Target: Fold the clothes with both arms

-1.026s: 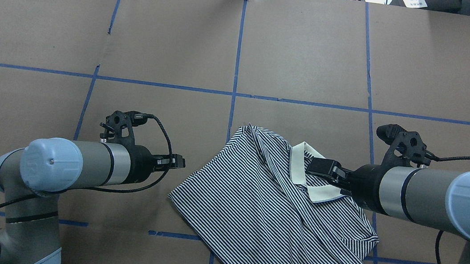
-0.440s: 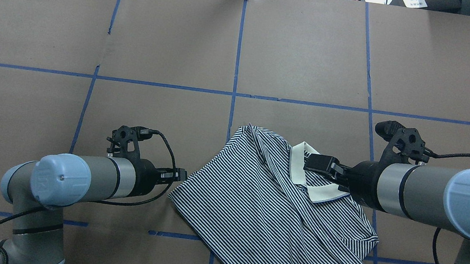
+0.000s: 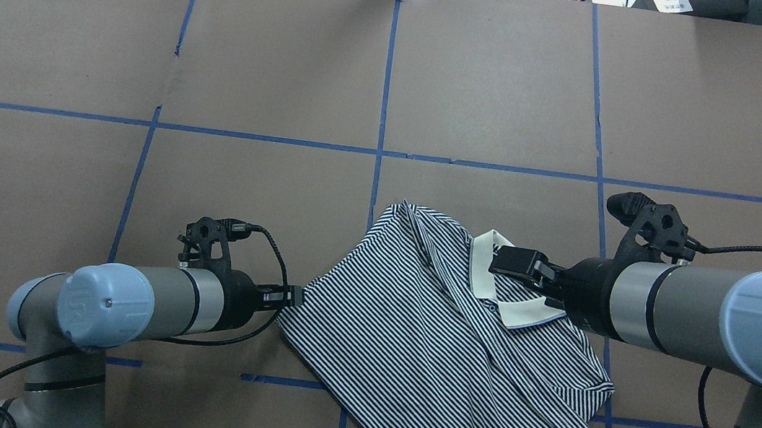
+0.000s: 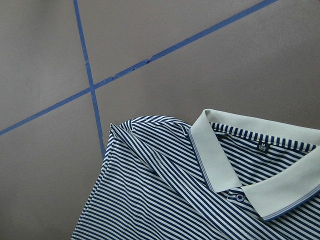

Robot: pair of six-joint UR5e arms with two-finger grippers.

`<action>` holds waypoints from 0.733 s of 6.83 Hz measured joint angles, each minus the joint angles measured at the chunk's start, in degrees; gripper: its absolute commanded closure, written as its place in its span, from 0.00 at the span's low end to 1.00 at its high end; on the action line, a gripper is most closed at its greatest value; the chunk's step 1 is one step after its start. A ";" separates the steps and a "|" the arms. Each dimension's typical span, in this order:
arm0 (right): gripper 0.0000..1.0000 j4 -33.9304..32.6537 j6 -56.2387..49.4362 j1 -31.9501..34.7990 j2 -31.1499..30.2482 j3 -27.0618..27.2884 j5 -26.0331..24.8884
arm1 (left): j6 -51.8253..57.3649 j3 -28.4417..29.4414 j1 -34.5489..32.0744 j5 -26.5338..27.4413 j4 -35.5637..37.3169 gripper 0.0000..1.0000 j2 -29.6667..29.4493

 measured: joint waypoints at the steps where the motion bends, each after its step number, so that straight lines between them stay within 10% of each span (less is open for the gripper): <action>1: 0.00 0.00 0.00 0.02 0.12 0.03 0.02 | 0.00 0.16 0.21 0.03 0.00 0.78 0.00; 2: 0.00 0.00 0.00 0.12 0.15 0.03 0.02 | 0.00 0.24 0.35 0.04 0.00 1.00 0.00; 5: 0.00 -0.08 0.00 0.60 0.10 0.10 0.05 | 0.88 0.15 0.42 0.19 0.00 1.00 0.21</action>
